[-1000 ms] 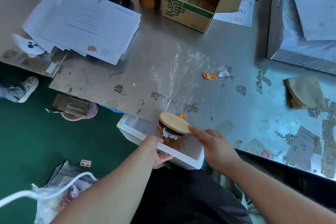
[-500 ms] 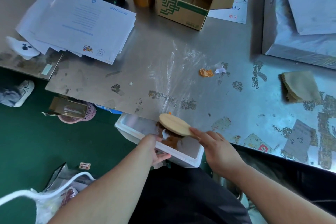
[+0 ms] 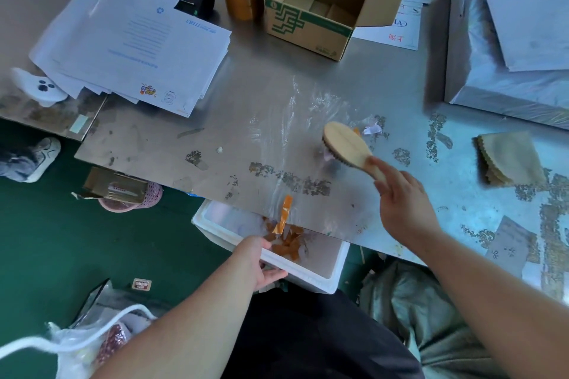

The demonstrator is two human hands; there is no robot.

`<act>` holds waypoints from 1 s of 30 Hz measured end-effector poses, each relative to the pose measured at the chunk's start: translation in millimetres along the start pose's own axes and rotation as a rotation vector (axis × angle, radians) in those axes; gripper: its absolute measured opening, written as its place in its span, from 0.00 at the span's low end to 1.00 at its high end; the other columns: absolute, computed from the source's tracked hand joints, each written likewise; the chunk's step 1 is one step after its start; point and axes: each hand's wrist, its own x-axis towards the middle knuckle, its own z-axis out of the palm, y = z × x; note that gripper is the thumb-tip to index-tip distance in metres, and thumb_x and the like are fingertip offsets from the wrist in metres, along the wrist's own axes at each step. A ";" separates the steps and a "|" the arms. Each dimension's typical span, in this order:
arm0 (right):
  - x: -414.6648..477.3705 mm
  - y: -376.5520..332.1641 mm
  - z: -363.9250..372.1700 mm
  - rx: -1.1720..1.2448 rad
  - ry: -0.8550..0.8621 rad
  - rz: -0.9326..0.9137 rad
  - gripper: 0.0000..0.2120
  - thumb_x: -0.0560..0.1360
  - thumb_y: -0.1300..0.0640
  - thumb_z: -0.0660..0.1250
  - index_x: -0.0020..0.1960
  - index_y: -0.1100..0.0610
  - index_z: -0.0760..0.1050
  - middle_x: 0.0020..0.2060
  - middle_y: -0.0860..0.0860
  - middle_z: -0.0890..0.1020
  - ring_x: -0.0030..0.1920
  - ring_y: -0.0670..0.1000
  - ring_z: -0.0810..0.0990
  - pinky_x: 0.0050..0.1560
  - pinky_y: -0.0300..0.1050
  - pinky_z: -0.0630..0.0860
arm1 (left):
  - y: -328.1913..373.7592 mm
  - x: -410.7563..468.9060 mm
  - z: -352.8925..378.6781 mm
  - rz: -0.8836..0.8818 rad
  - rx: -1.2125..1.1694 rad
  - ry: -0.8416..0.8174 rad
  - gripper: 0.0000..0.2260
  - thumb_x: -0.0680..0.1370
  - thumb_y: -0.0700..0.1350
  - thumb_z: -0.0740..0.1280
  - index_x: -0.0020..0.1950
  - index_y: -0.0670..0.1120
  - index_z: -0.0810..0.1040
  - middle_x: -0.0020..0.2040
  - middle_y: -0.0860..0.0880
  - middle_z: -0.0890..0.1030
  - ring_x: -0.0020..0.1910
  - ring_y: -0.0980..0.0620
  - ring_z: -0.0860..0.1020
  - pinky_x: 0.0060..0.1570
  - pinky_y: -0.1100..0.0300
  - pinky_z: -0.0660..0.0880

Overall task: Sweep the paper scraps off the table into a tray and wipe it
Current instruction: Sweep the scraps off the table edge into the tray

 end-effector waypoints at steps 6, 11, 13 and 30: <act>58.2 19.9 -23.4 0.044 0.074 0.205 0.21 0.84 0.55 0.55 0.75 0.40 0.65 0.60 0.58 0.78 0.61 0.63 0.75 0.58 0.56 0.73 | 2.2 -4.3 10.0 -0.033 -0.028 0.008 0.04 0.80 0.35 0.67 0.50 0.35 0.74 0.47 0.36 0.76 0.55 0.29 0.81 0.56 0.36 0.81; 82.3 31.9 -33.2 0.055 0.059 0.338 0.21 0.85 0.53 0.53 0.75 0.39 0.65 0.60 0.57 0.78 0.53 0.62 0.78 0.48 0.51 0.75 | 4.8 -7.5 12.0 -0.055 -0.041 0.013 0.05 0.80 0.35 0.68 0.51 0.35 0.73 0.49 0.34 0.77 0.56 0.29 0.81 0.57 0.36 0.81; 83.4 32.8 -32.2 0.037 -0.004 0.342 0.21 0.85 0.54 0.53 0.75 0.40 0.65 0.61 0.56 0.79 0.52 0.61 0.78 0.48 0.52 0.77 | 5.0 -6.2 12.3 -0.043 -0.044 0.010 0.04 0.80 0.35 0.67 0.52 0.35 0.74 0.51 0.34 0.77 0.55 0.29 0.81 0.56 0.35 0.81; 11.2 -18.4 33.9 -0.047 -0.289 -0.173 0.25 0.83 0.59 0.60 0.76 0.41 0.68 0.51 0.51 0.79 0.54 0.58 0.76 0.59 0.54 0.73 | 5.7 -6.2 15.0 -0.044 -0.098 0.014 0.04 0.81 0.37 0.67 0.53 0.36 0.76 0.52 0.34 0.77 0.52 0.30 0.82 0.48 0.35 0.83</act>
